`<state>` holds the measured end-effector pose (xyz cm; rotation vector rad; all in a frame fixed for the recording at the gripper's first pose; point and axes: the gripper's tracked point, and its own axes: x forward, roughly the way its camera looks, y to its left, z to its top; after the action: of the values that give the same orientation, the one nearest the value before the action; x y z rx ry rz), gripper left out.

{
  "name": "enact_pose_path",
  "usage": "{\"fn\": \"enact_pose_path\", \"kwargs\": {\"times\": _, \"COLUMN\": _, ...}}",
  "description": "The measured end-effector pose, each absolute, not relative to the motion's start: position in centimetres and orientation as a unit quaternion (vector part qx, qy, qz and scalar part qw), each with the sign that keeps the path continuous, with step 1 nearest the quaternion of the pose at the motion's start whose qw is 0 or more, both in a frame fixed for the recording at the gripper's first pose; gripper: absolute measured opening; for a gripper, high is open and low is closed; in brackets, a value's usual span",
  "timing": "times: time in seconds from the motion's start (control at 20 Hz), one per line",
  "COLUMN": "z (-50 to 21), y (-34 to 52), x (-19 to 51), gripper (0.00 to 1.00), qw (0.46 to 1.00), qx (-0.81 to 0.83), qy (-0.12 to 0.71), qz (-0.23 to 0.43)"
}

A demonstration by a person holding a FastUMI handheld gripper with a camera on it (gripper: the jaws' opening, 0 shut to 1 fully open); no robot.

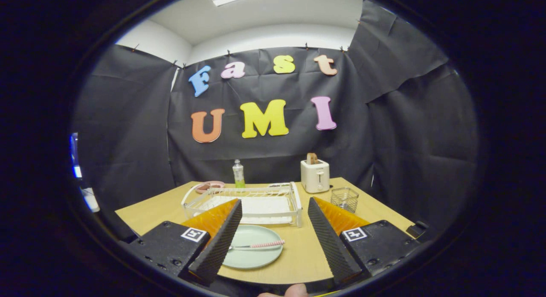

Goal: Take the plate from the dish rack, then take the spoon from the basket and place it into the plate.

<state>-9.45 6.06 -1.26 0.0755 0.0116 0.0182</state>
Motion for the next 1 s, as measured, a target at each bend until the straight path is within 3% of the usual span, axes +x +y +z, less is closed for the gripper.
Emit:
{"fn": "enact_pose_path", "kwargs": {"times": 0.55, "z": -0.2, "y": 5.7, "x": -13.3, "gripper": 1.0, "qw": 0.999, "qx": 0.03, "qy": -0.028, "qz": 0.012}}
{"fn": "enact_pose_path", "kwargs": {"times": 1.0, "z": -2.0, "y": 6.0, "x": -13.2, "gripper": 1.0, "qw": 0.999, "qx": 0.022, "qy": -0.009, "qz": 0.024}}
